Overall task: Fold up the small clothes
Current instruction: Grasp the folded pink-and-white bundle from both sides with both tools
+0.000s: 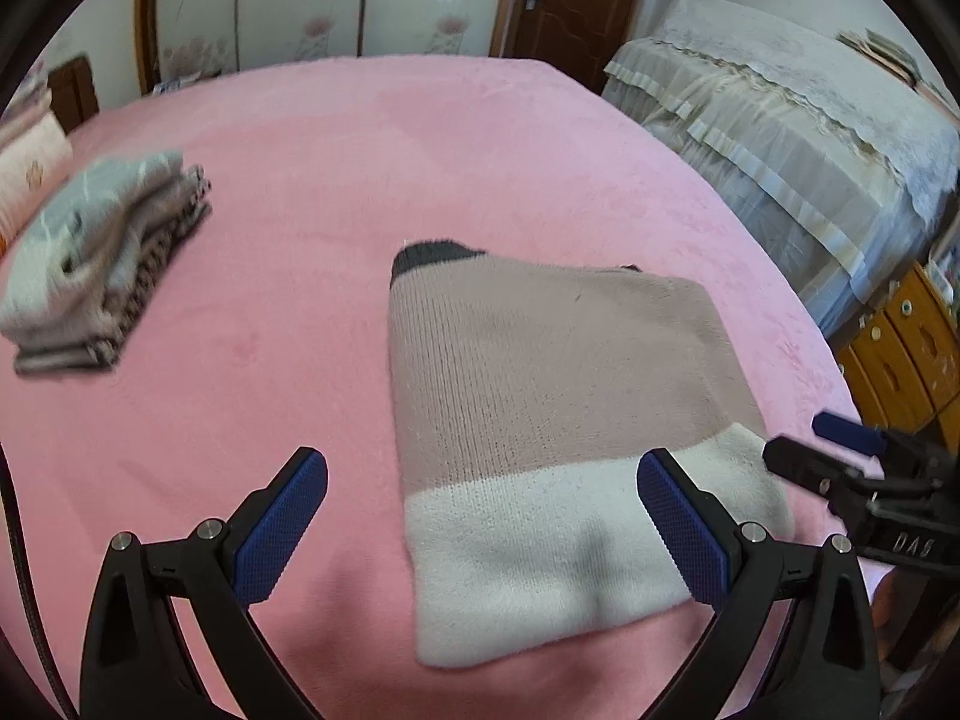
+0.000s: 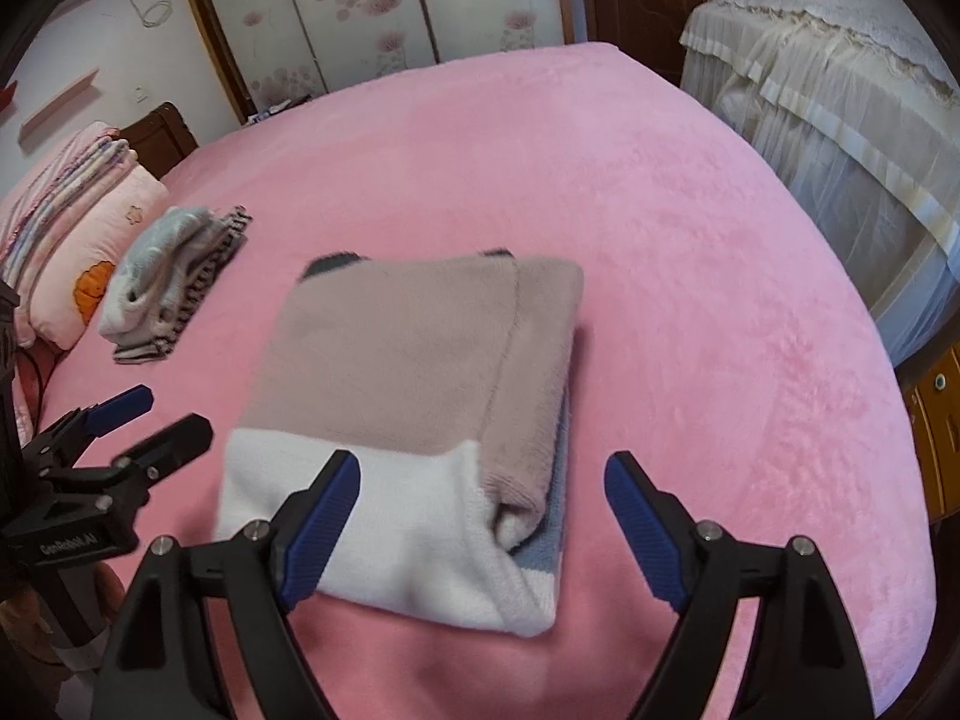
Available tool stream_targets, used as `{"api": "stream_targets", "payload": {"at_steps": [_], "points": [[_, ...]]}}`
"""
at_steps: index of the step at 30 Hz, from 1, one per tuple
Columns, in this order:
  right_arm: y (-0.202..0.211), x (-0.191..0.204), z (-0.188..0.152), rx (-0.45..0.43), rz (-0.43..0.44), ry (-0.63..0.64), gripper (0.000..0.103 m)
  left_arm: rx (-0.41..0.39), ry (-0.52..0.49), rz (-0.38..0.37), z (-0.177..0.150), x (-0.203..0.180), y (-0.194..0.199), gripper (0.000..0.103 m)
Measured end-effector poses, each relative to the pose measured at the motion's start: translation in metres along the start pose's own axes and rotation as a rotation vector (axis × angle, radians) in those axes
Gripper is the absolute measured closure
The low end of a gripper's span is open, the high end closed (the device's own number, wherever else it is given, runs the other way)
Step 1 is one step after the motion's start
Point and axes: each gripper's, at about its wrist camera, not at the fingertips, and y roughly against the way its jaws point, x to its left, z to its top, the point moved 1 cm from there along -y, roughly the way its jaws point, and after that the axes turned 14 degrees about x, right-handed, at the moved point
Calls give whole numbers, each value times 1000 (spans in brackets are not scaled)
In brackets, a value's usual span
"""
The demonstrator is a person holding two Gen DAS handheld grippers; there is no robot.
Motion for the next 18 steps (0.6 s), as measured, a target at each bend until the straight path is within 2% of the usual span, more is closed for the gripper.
{"api": "stream_targets", "payload": {"at_steps": [2,9,11,13,15,18], "points": [[-10,-2,-1,6,9,-7,10,4,26,0,1,3,-11,0],[-46,-14,5,24,50,-28,10,30,54,4,5,6,-47,0],[-58,-22,7,40,73,-45,10,51,59,-14,6,9,-57,0],[-70,-32,9,65,105,-65,10,62,63,-42,8,12,-64,0],[-82,-44,9,101,182,-90,10,68,55,-67,9,15,-69,0],[-91,-54,9,109,253,-99,9,75,39,-104,11,19,-75,0]]}}
